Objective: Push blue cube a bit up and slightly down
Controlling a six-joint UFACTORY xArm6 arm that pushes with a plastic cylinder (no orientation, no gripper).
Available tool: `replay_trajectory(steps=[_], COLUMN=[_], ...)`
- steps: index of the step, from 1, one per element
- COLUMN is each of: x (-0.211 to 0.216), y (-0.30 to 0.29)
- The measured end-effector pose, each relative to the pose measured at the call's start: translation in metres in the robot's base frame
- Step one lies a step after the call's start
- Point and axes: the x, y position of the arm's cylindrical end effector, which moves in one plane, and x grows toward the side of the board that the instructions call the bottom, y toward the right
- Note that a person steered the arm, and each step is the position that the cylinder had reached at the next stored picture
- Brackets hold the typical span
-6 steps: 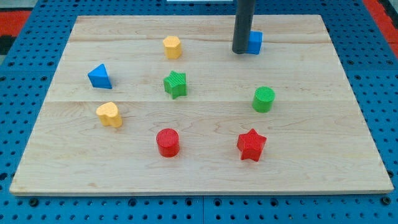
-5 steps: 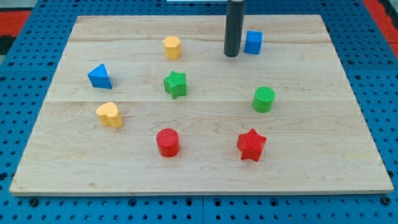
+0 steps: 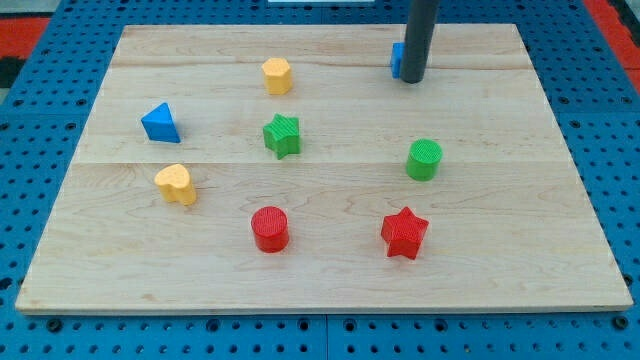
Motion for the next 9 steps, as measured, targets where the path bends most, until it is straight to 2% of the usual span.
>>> replay_trajectory(steps=[2, 4, 5, 6, 7, 8, 9], x=[-0.007, -0.049, -0.100, -0.106, -0.080, -0.049, -0.038], y=[0.033, 0.069, 0.066, -0.007, -0.029, -0.001, 0.015])
